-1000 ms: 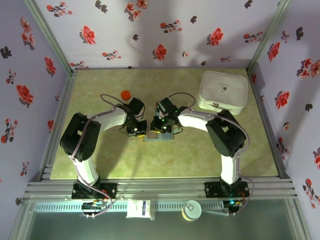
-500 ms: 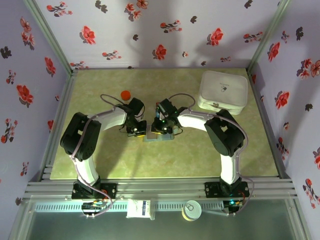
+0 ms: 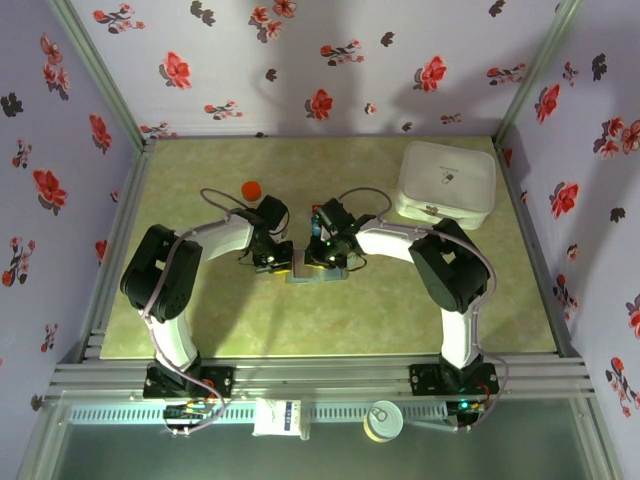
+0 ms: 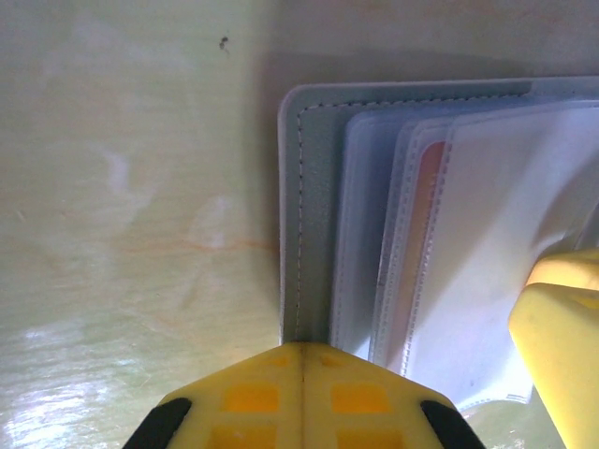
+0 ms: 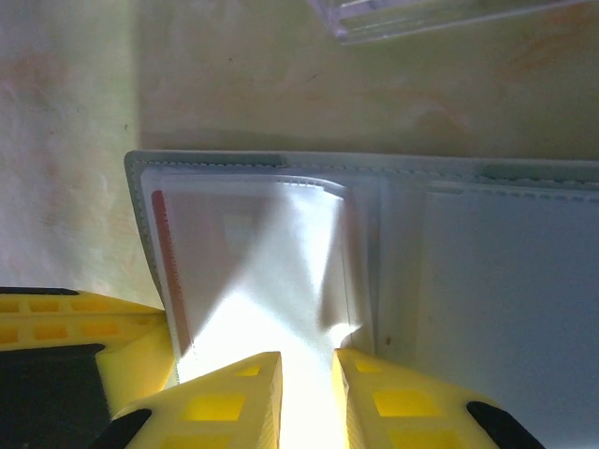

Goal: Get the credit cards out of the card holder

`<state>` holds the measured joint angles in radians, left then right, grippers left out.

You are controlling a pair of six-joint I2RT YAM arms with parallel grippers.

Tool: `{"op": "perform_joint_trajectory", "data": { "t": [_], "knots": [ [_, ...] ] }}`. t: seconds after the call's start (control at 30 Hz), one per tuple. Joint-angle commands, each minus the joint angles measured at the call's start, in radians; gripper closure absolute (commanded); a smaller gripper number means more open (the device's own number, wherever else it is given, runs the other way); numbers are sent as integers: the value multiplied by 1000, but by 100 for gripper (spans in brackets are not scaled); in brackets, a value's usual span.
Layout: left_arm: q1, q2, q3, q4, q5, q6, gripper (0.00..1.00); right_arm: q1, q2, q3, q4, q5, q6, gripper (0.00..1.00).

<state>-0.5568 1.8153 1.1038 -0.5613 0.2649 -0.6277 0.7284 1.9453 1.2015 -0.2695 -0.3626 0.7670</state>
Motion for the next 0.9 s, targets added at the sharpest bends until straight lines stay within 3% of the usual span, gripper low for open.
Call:
{"op": "perform_joint_trajectory", "data": {
  "t": [0.0, 0.87],
  "knots": [
    [11, 17, 10, -30, -18, 9, 100, -9, -22, -24, -50, 21, -20, 77],
    [20, -90, 21, -3, -17, -37, 99, -41, -45, -109, 54, -39, 11, 82]
  ]
}}
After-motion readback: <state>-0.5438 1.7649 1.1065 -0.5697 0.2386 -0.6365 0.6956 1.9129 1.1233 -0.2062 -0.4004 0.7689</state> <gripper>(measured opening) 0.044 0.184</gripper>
